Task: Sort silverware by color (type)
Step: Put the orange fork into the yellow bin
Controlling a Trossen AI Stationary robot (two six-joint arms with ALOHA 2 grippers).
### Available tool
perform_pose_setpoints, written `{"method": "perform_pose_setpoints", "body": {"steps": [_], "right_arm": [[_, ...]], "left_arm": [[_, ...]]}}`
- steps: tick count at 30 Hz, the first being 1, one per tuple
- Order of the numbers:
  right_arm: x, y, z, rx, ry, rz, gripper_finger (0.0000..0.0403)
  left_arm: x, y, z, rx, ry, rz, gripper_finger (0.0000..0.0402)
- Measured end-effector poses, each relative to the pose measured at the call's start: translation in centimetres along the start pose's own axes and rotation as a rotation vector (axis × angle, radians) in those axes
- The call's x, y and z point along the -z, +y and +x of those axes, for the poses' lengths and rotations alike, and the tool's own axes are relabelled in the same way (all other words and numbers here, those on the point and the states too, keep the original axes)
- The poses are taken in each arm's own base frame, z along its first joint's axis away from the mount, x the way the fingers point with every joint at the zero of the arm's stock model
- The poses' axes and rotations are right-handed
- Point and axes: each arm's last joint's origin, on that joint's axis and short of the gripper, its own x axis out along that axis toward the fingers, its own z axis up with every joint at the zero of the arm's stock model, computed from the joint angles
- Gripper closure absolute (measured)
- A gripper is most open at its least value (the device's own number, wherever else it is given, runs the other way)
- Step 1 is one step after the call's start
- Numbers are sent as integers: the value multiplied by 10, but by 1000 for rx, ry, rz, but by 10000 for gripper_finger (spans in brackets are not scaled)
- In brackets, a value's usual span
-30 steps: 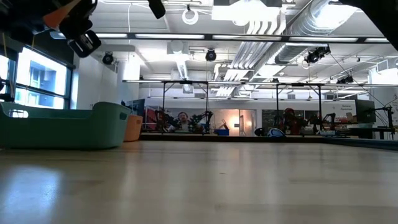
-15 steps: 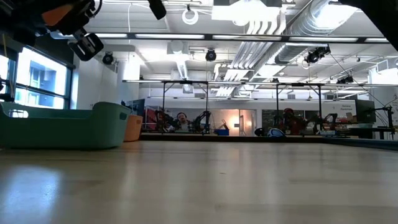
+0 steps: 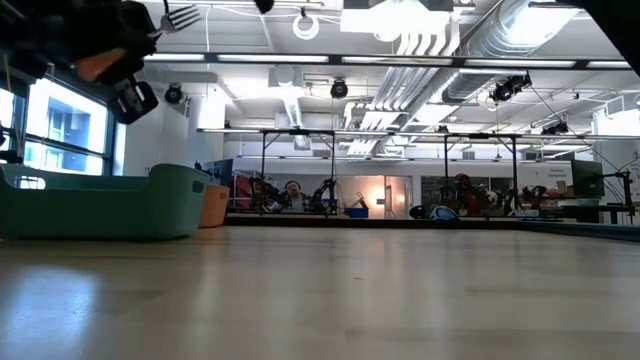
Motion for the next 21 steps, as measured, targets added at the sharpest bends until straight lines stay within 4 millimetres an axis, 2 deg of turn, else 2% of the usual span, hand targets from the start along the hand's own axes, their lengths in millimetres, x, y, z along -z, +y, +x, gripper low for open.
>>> {"method": "perform_pose_setpoints", "body": {"steps": [6,9,16,21], "right_arm": [[-25,12,-46,-23,-44,-123,365],[-28,19,-70,5,-24,-186,397],[-32,24,-120,106,-4,-301,399],[-33,30,-132,99,-23,-371,402]], "left_arm": [[-2,-9,-1,21,41,-84,398],[-5,-21,-3,39,111,-100,398],[-11,-53,-14,57,284,-107,398],[-7,-68,-24,35,444,-168,398]]}}
